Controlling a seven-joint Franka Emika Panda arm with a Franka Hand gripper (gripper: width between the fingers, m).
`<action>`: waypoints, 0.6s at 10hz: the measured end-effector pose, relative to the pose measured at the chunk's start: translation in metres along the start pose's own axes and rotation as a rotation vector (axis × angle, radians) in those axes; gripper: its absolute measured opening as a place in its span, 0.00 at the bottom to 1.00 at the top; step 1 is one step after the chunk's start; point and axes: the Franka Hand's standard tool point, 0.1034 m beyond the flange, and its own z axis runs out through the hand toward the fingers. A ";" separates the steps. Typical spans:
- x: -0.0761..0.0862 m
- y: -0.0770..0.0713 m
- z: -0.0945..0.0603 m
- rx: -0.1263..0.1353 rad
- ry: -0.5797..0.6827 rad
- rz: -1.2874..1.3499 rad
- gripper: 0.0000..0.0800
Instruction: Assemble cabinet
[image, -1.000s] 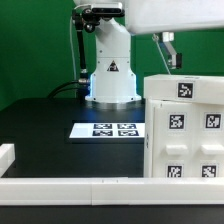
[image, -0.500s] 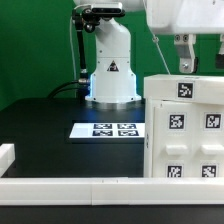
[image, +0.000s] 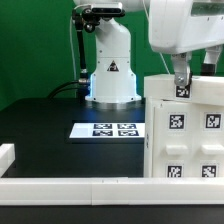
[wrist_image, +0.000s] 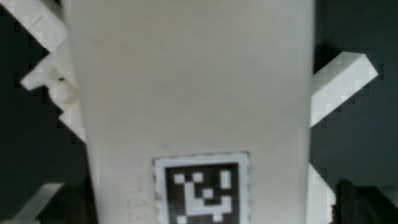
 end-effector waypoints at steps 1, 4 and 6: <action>0.000 0.002 0.003 -0.003 0.004 0.004 0.81; -0.001 0.004 0.007 -0.007 0.007 0.024 0.69; 0.000 0.003 0.007 -0.005 0.008 0.109 0.69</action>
Offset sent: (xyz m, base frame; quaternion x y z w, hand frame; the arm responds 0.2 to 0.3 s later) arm 0.0000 0.0000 0.0000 0.0000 0.0000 0.0000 1.0000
